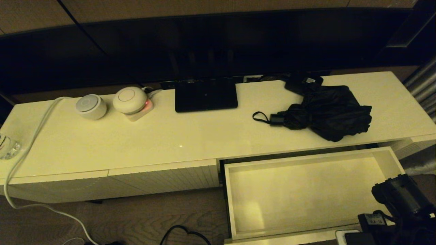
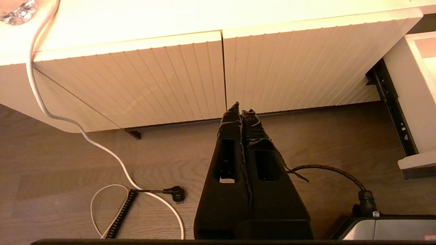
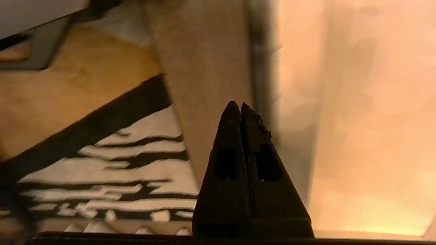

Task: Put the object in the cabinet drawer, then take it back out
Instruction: Close the drawer

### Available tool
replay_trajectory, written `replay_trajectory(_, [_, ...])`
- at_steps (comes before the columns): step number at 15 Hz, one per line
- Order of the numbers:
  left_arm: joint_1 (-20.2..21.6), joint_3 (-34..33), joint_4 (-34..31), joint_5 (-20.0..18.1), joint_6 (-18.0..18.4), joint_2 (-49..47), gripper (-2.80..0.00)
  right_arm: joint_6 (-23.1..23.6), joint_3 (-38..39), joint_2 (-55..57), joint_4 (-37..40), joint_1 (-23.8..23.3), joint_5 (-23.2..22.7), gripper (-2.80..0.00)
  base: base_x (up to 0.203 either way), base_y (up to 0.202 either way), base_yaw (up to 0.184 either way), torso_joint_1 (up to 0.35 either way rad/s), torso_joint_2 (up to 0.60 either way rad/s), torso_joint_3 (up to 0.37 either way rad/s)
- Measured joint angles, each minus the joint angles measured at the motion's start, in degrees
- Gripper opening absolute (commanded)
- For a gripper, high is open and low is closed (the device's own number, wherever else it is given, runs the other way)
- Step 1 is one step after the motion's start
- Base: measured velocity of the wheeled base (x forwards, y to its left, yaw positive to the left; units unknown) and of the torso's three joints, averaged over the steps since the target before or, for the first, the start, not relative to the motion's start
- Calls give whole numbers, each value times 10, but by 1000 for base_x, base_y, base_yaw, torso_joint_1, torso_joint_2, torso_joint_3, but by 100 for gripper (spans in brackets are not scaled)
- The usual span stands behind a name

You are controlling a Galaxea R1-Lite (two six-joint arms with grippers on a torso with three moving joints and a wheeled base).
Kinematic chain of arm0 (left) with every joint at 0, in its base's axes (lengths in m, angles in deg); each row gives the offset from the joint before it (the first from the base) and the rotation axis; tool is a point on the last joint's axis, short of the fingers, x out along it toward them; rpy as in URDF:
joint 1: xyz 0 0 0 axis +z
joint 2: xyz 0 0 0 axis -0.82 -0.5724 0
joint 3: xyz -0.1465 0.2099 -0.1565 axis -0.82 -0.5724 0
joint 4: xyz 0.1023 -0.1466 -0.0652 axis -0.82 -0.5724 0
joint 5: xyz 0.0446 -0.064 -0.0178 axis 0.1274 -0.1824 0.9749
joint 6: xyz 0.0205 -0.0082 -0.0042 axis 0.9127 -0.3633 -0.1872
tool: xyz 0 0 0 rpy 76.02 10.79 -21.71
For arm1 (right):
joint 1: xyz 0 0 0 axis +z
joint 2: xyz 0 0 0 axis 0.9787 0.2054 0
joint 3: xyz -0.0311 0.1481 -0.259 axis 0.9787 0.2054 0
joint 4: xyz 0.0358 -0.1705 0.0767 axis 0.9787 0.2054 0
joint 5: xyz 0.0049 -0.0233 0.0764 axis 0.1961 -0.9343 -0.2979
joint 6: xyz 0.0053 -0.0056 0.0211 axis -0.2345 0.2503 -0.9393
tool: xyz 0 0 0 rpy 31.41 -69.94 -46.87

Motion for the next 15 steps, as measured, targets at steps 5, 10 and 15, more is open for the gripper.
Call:
replay_trajectory(5, [0, 0, 0, 0, 0, 0, -280, 2, 40, 81, -221, -3, 4, -280, 0, 0, 0, 0, 0, 0])
replay_trajectory(10, [0, 0, 0, 0, 0, 0, -280, 16, 28, 117, -359, -3, 22, -280, 0, 0, 0, 0, 0, 0])
replay_trajectory(15, [0, 0, 0, 0, 0, 0, -280, 62, -38, 124, -358, -10, 40, -280, 0, 0, 0, 0, 0, 0])
